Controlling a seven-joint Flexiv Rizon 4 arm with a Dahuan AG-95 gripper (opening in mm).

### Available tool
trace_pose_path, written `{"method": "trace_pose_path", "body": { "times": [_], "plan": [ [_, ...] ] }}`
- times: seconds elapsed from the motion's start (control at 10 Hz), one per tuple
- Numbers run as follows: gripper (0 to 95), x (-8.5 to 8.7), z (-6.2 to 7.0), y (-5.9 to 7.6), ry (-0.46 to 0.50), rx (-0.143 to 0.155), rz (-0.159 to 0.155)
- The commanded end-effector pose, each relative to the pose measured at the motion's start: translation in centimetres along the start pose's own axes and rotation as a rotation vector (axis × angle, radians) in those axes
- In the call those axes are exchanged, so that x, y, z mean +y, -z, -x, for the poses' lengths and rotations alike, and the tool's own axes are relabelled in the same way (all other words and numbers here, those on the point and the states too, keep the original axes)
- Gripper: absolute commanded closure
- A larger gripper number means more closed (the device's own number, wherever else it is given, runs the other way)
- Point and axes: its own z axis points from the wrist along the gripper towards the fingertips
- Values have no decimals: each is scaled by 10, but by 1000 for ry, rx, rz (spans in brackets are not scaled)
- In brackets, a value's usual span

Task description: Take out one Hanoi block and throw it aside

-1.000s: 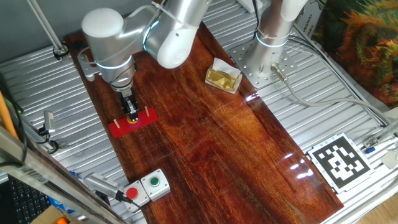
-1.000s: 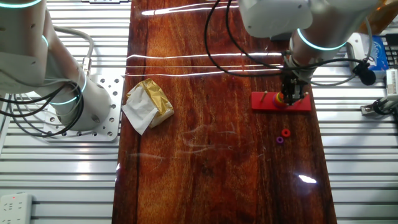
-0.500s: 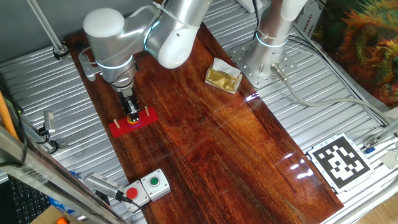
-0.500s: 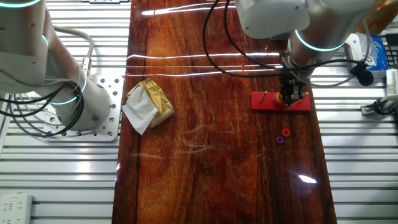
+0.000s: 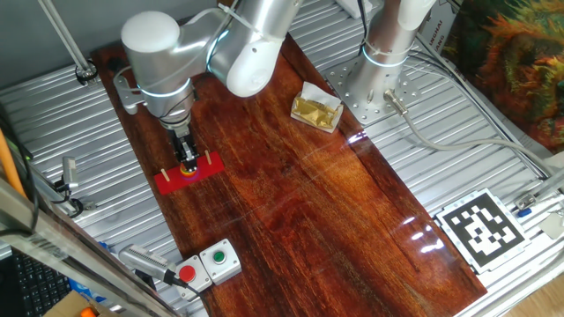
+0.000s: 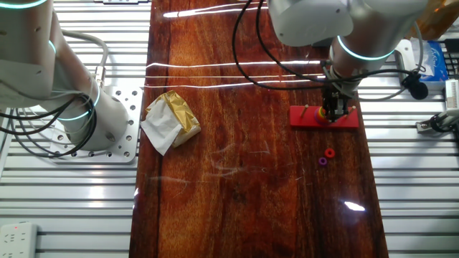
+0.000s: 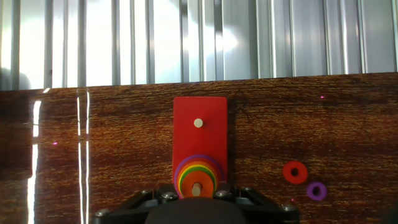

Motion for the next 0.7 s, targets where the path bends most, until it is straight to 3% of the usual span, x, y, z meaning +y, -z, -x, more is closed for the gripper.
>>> {"method": "trace_pose_path", "body": {
  "times": [0.1,0.4,0.5,0.7],
  "plan": [
    [570,0,0,0,1,0,2],
    [570,0,1,0,3,-1,2],
    [760,0,1,0,6,-3,2],
    [760,0,1,0,11,-7,1]
  ]
}}
